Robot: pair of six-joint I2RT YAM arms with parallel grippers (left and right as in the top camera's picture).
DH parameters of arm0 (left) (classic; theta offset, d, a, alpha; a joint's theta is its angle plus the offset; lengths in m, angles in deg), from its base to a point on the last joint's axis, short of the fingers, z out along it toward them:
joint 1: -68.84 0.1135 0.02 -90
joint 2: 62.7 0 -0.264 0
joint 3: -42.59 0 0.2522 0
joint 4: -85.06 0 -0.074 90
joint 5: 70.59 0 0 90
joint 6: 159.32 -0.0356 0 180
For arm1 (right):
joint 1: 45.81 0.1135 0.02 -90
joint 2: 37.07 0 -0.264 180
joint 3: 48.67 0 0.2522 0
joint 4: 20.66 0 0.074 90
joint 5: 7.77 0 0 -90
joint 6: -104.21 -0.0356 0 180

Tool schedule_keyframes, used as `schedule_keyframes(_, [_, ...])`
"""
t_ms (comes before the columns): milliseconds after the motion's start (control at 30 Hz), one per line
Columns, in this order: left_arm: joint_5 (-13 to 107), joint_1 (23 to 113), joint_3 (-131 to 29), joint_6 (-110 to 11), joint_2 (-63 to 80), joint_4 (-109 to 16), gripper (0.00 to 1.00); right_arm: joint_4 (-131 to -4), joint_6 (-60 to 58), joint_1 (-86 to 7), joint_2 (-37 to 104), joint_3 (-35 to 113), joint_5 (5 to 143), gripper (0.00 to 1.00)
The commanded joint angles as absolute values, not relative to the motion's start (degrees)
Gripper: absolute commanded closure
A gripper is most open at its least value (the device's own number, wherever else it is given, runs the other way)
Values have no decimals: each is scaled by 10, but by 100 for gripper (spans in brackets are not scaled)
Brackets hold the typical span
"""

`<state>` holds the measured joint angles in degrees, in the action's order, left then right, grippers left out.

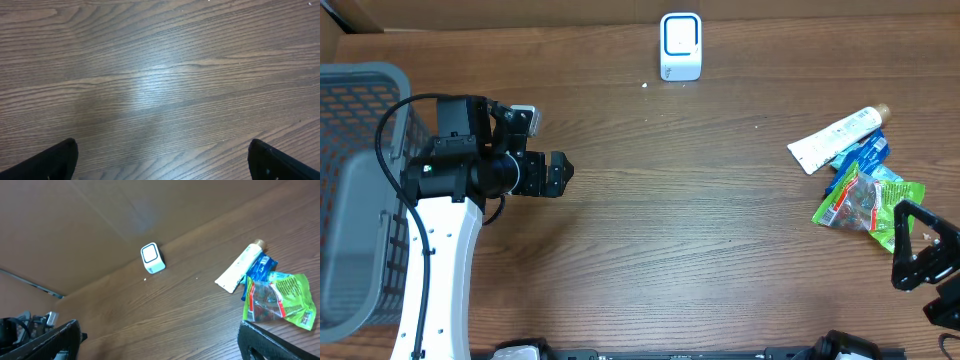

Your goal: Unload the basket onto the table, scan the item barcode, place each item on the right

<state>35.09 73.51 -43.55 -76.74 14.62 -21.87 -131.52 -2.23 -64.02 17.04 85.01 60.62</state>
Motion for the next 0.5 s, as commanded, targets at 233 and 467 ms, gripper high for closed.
schedule_keyframes(233, [355, 733, -437, -759, 149, -219, 0, -1129, -15, -540, 113, 682, 832, 0])
schedule_keyframes(467, [355, 733, -437, -759, 149, -219, 0, -852, 87, -500, -8, 400, 847, 0])
